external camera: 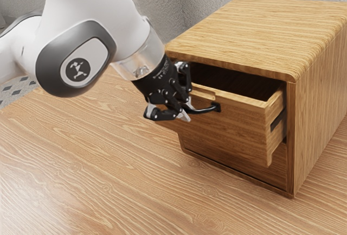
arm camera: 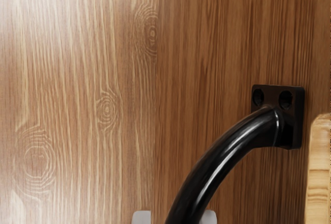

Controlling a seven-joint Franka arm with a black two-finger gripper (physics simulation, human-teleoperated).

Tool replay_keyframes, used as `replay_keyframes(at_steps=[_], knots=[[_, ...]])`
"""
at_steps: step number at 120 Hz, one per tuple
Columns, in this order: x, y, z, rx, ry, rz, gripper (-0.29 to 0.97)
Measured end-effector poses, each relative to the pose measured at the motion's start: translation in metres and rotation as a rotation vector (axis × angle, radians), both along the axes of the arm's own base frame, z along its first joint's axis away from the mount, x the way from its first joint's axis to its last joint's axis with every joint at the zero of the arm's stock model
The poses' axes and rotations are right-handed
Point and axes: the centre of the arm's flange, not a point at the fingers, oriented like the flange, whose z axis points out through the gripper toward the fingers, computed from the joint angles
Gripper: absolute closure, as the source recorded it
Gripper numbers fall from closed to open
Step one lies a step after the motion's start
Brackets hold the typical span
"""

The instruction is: Pull the drawer handle with one arm to open the drawer

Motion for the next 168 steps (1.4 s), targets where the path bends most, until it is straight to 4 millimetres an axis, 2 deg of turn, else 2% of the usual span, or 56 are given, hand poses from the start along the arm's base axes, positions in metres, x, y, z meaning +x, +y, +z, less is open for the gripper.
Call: replay_keyframes(at_steps=[27,52,135,168], knots=[[-0.017,0.000,-0.005,-0.001,0.008,0.006,0.77],[-0.030,0.000,-0.001,-0.001,-0.001,0.014,0.77],[-0.108,-0.009,0.006,0.040,-0.051,0.038,0.77],[-0.125,-0.009,0.000,0.041,-0.046,0.050,0.78]])
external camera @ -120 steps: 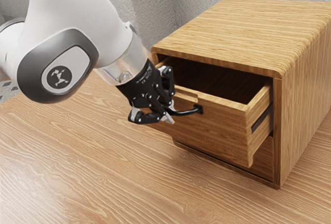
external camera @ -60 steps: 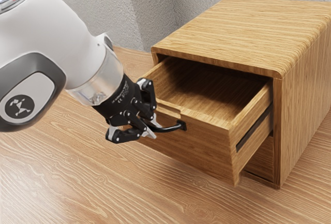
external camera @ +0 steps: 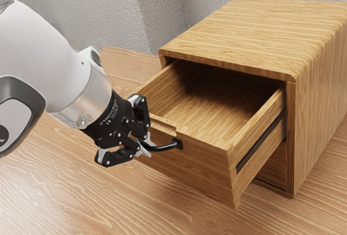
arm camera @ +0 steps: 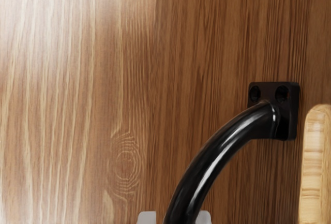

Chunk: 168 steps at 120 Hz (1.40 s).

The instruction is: Pull the drawer handle with one arm to open the drawer

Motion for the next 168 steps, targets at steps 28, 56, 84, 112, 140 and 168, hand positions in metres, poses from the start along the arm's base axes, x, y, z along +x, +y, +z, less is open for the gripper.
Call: replay_keyframes(at_steps=[28,56,84,112,140,168], knots=[[-0.012,-0.001,0.000,0.001,-0.009,0.005,0.78],[-0.028,-0.003,-0.001,0.002,-0.019,0.007,0.78],[-0.039,-0.003,-0.003,0.001,-0.023,0.009,0.78],[-0.037,-0.002,-0.007,0.004,-0.022,0.010,0.58],[-0.039,-0.021,-0.004,0.028,-0.043,-0.016,0.41],[-0.051,-0.101,0.034,0.055,-0.132,-0.137,0.30]])
